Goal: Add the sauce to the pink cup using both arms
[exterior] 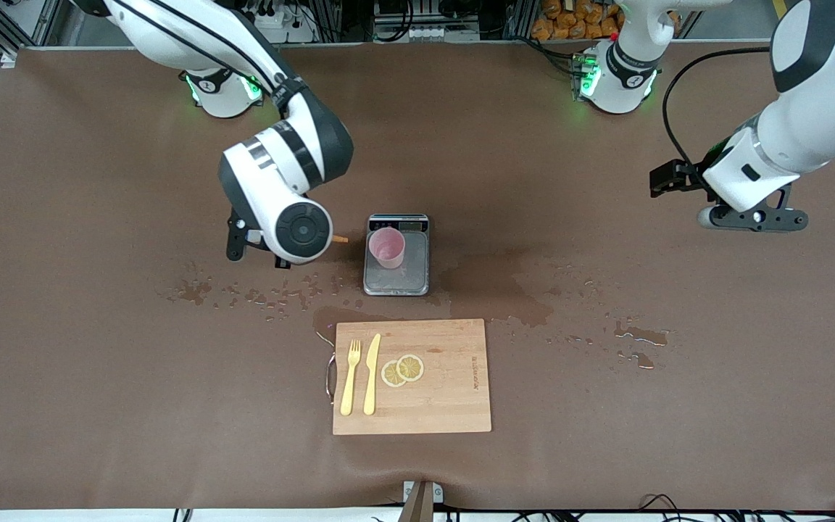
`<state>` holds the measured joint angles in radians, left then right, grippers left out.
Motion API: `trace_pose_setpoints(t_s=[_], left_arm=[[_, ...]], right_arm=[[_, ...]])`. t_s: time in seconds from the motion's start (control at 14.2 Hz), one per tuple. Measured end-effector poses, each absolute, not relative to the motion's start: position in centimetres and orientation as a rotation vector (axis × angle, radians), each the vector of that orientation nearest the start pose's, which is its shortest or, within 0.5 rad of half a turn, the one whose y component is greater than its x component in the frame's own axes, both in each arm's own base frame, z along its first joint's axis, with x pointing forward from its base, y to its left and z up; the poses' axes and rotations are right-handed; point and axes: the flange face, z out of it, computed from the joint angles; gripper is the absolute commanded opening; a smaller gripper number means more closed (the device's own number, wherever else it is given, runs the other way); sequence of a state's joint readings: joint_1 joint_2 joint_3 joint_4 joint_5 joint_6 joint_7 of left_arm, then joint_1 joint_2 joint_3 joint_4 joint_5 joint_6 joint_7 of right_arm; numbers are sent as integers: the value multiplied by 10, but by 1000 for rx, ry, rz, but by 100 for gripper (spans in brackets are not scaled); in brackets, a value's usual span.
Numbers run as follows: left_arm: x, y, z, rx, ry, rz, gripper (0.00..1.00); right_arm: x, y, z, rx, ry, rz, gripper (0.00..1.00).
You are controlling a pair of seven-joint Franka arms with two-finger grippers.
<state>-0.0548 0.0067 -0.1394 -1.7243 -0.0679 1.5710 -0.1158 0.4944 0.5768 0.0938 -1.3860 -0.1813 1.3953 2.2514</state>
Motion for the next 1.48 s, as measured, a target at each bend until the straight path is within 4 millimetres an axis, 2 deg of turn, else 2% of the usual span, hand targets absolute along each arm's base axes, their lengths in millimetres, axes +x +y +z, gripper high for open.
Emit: trace_pose_setpoints(t_s=[0.21, 0.35, 0.49, 0.7, 0.85, 1.06, 1.41, 1.48], left_arm=[[533, -113, 552, -3144, 130, 265, 100], [535, -100, 566, -3147, 103, 260, 100], [536, -85, 590, -3156, 94, 234, 100], [537, -82, 610, -3164, 90, 178, 100], [536, -86, 616, -3165, 110, 163, 100], [536, -86, 618, -3163, 113, 158, 100], [535, -71, 635, -3171, 73, 109, 100], [534, -67, 636, -3172, 62, 105, 100]], right_arm=[[544, 346, 325, 1722, -1839, 105, 34], [544, 344, 321, 1707, -1828, 115, 31], [545, 341, 321, 1695, -1825, 121, 30], [547, 336, 321, 1683, -1831, 126, 27], [548, 336, 322, 1676, -1842, 131, 17], [550, 338, 320, 1671, -1852, 134, 10], [554, 347, 327, 1684, -1887, 143, 9], [554, 352, 330, 1687, -1899, 149, 5]])
